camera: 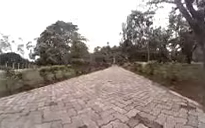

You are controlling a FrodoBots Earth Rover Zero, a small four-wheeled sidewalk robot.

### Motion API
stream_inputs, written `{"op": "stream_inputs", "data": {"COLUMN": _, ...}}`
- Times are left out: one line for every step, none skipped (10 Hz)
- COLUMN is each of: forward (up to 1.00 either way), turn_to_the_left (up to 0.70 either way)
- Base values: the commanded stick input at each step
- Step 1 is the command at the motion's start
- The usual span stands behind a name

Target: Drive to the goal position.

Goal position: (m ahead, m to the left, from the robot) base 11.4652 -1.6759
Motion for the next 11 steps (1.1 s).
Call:
{"op": "stream_inputs", "data": {"forward": 0.0, "turn_to_the_left": 0.68}}
{"op": "stream_inputs", "data": {"forward": 0.0, "turn_to_the_left": 0.31}}
{"op": "stream_inputs", "data": {"forward": 0.7, "turn_to_the_left": 0.0}}
{"op": "stream_inputs", "data": {"forward": 0.7, "turn_to_the_left": 0.0}}
{"op": "stream_inputs", "data": {"forward": 0.7, "turn_to_the_left": 0.0}}
{"op": "stream_inputs", "data": {"forward": 0.7, "turn_to_the_left": 0.0}}
{"op": "stream_inputs", "data": {"forward": 0.7, "turn_to_the_left": 0.0}}
{"op": "stream_inputs", "data": {"forward": 0.7, "turn_to_the_left": 0.0}}
{"op": "stream_inputs", "data": {"forward": 0.7, "turn_to_the_left": 0.0}}
{"op": "stream_inputs", "data": {"forward": 0.7, "turn_to_the_left": 0.0}}
{"op": "stream_inputs", "data": {"forward": 0.7, "turn_to_the_left": 0.0}}
